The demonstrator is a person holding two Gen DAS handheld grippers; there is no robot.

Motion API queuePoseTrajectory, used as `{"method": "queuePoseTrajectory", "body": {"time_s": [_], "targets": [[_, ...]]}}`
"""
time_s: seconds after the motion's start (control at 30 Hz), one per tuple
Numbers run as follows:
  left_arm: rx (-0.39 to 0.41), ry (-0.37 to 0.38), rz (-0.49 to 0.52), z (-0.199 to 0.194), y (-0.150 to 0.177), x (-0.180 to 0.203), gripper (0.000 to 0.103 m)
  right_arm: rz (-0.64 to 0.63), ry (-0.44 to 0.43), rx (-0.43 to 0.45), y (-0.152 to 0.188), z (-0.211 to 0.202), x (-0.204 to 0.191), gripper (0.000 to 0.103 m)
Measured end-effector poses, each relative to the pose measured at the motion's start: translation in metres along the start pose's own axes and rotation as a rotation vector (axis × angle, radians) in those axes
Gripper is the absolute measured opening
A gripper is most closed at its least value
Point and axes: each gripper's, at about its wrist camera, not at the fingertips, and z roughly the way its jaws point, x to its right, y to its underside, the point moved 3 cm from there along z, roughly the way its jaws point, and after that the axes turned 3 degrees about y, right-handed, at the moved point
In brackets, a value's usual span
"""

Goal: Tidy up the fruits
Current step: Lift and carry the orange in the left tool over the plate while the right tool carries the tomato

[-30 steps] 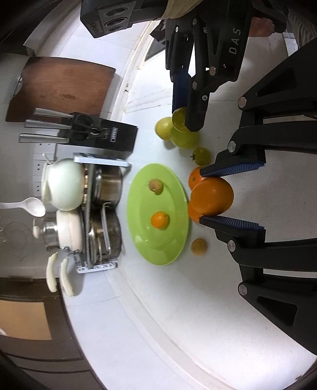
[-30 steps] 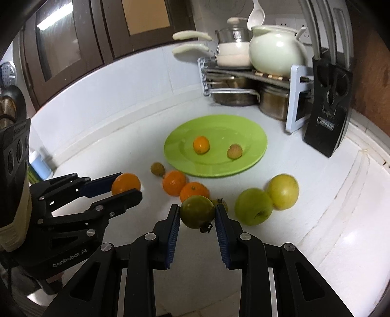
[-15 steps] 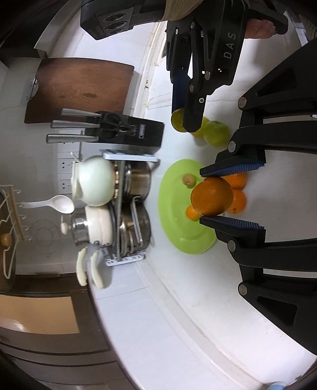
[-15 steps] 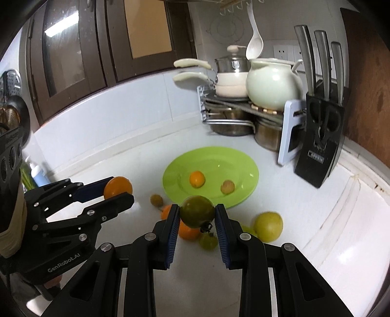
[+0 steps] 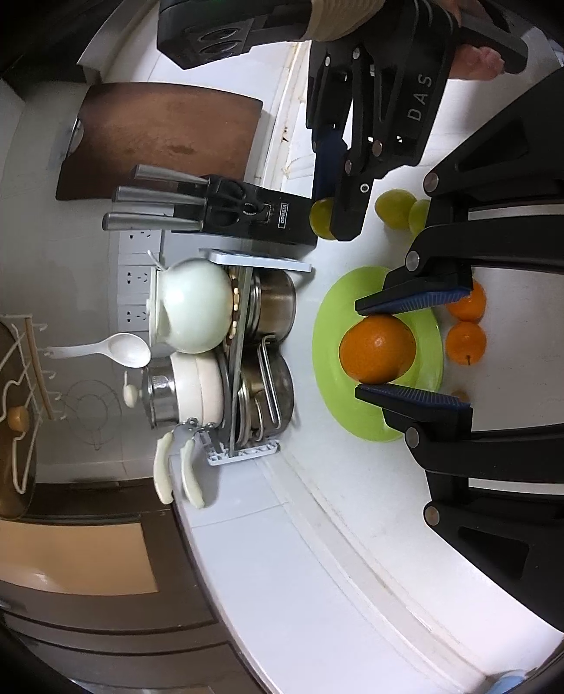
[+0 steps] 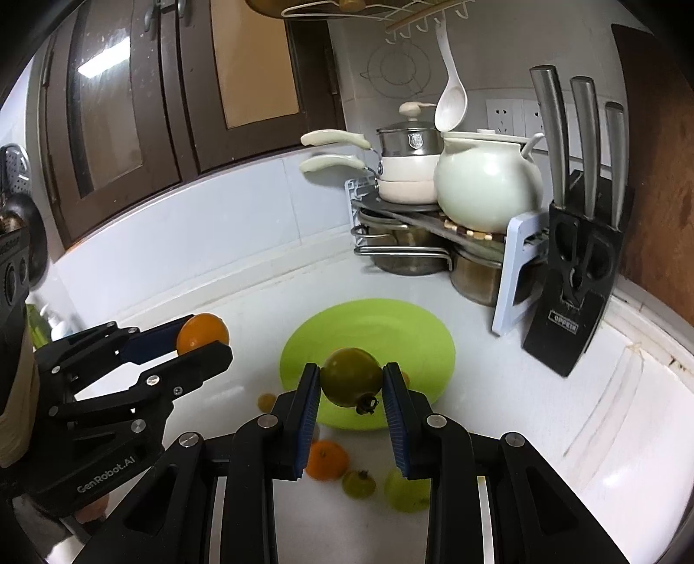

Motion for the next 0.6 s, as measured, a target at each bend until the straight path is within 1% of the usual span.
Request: {"method": "queuePoseTrajectory", "body": {"time_s": [0.13, 0.3, 0.6], "targets": [[-0.024, -0.008, -0.016, 0.013, -0.008, -0.008, 0.032, 0.0, -0.002, -0.002, -0.008, 0.009, 0.0, 0.03], [-0.064, 0.001, -0.052, 0.034, -0.016, -0.02, 0.032, -0.018, 0.009, -0.008, -0.02, 0.022, 0.001, 0.03], [-0.158, -0.006, -0.088, 0.085, -0.03, -0.045, 0.032, -0.04, 0.022, -0.064, -0.043, 0.064, 0.01, 0.03]]}}
